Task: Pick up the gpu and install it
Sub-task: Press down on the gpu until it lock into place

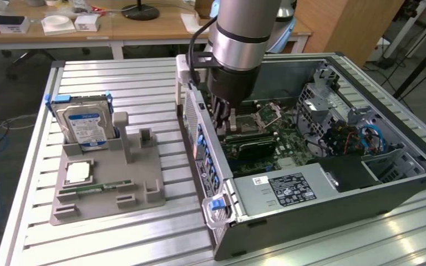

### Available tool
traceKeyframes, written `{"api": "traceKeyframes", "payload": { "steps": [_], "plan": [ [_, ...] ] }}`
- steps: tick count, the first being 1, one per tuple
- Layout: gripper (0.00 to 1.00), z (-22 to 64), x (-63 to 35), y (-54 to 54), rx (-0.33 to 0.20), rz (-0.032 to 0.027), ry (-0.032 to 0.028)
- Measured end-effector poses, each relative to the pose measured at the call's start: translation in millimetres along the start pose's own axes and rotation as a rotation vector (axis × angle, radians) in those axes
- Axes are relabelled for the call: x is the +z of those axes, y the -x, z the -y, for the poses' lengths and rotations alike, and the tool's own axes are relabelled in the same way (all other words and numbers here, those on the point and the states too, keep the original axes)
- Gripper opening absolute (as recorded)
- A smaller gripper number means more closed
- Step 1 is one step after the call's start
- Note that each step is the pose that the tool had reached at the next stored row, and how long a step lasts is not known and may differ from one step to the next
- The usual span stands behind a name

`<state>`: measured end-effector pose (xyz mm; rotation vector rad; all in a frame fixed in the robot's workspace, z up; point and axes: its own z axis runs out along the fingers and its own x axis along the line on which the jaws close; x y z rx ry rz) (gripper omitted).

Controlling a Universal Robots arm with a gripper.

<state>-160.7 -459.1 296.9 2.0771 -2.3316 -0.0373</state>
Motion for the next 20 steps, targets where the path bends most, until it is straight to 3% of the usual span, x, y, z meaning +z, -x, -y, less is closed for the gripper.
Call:
{"api": "traceKeyframes", "payload": {
  "steps": [4,6,8,12,20],
  "plan": [
    [0.11,0.5,2.1,0.0,0.006,0.0027,0.0003],
    [0.11,4.1,3.4,0.8,0.008,0.0074,-0.0004],
    [0.11,12.8,1.9,1.5,0.007,0.0047,0.0003],
    [0.11,30.9,2.2,3.6,0.007,0.0061,0.0006],
    [0.11,66.0,12.8,7.6,0.007,0.0066,-0.0028]
  ]
}}
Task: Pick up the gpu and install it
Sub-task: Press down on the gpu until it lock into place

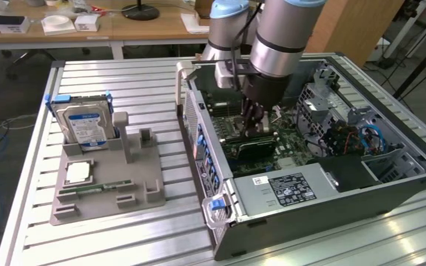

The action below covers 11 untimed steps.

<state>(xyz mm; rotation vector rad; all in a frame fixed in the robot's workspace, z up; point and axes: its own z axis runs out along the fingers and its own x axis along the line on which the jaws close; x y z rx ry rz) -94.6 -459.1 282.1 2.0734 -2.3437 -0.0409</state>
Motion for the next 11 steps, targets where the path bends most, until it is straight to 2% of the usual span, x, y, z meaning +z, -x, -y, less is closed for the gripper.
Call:
{"api": "traceKeyframes", "payload": {
  "steps": [6,9,11],
  "plan": [
    [0.11,25.5,9.2,2.8,0.0,0.0006,-0.0047],
    [0.11,32.1,14.2,3.5,0.0,0.0007,-0.0054],
    [0.11,32.3,15.1,3.5,0.0,0.0007,-0.0056]
  ]
}}
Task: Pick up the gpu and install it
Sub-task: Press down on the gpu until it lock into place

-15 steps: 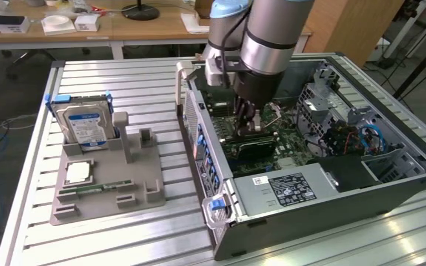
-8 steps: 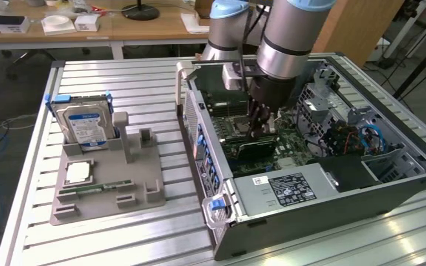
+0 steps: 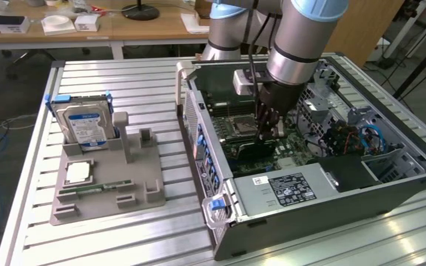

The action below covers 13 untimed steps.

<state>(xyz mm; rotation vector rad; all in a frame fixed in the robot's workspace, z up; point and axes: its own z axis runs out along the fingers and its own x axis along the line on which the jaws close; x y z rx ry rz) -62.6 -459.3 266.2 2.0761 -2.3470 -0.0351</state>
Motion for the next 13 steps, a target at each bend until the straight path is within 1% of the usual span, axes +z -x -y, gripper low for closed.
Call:
{"api": "traceKeyframes", "payload": {
  "steps": [4,9,13],
  "plan": [
    [0.11,0.3,2.9,0.0,0.0,0.0002,-0.0001],
    [0.11,0.5,8.2,-0.2,0.0,-0.002,0.0005],
    [0.11,0.5,9.1,0.0,0.0,-0.0003,0.0002]
  ]
}}
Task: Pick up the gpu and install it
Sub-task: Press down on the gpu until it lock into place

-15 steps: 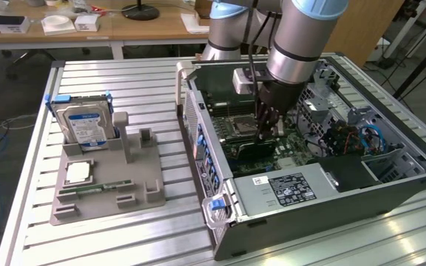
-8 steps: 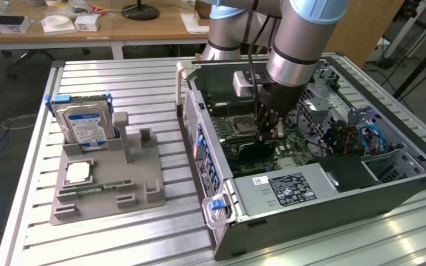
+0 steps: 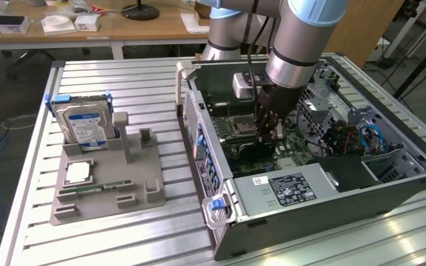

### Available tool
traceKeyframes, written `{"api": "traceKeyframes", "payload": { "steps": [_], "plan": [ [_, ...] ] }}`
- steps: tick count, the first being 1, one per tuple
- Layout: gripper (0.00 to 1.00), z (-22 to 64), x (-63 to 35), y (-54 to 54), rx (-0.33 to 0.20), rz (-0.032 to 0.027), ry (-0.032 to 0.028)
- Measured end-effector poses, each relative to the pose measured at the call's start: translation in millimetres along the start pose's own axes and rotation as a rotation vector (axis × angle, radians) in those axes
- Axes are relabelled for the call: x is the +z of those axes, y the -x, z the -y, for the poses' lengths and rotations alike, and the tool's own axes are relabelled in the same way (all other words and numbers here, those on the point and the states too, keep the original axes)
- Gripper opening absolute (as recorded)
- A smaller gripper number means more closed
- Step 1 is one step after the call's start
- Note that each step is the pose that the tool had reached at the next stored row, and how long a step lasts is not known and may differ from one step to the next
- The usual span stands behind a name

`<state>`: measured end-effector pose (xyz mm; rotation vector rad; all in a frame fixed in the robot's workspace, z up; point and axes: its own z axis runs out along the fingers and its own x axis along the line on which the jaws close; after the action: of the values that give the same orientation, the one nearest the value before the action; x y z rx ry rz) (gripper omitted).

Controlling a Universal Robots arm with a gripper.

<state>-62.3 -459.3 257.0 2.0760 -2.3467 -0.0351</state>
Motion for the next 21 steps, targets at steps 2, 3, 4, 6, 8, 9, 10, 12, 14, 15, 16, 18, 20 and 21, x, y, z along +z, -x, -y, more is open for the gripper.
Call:
{"api": "traceKeyframes", "payload": {
  "steps": [2,3,4,6,8,9,10,12,14,15,16,18,20,21],
  "plan": [
    [0.11,-0.1,-2.5,0.4,0.0,0.0028,-0.0003],
    [0.11,-0.1,-5.3,0.4,0.0,0.0036,-0.001],
    [0.11,-0.3,-10.3,0.2,0.0,0.0014,-0.0003],
    [0.11,-0.4,-19.5,0.2,0.0,0.0008,-0.0002],
    [0.11,-0.6,-28.7,0.2,0.0,0.0004,-0.0001],
    [0.11,-0.8,-33.2,0.3,0.0,0.0004,-0.0001],
    [0.11,-0.9,-38.2,0.3,0.0,0.0003,0.0],
    [0.11,-1.1,-47.2,0.3,0.0,0.0003,0.0],
    [0.11,-1.3,-56.0,0.4,0.0,0.0003,0.0],
    [0.11,-1.3,-59.0,0.5,0.0,0.0003,0.0],
    [0.11,-1.3,-59.4,0.5,0.0,0.0005,0.0],
    [0.11,-1.3,-59.4,0.5,0.0,0.0006,-0.0001],
    [0.11,-1.3,-59.5,0.5,0.0,0.0004,0.0],
    [0.11,-1.3,-59.4,0.5,0.0,0.0005,0.0]
  ]
}}
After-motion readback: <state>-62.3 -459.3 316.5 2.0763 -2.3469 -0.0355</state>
